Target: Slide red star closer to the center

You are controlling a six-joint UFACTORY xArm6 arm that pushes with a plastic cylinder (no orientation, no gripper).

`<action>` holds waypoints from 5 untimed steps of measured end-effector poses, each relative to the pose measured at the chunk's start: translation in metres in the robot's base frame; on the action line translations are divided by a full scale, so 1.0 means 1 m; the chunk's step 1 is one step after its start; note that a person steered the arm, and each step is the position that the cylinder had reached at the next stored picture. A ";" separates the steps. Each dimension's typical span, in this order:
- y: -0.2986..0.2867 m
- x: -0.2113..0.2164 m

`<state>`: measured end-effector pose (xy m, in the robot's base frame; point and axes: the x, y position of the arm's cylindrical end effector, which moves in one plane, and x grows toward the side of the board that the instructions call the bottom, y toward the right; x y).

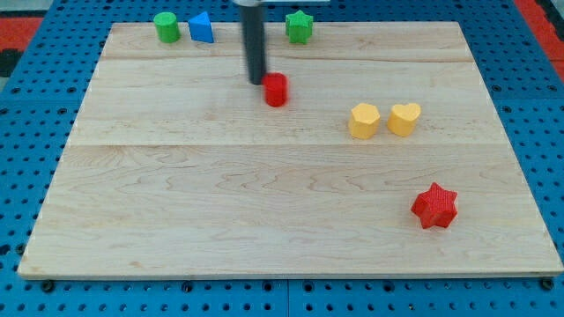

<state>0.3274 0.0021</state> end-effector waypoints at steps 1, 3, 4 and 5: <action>0.006 0.026; 0.004 0.068; 0.008 0.136; 0.035 0.219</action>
<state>0.5466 0.0375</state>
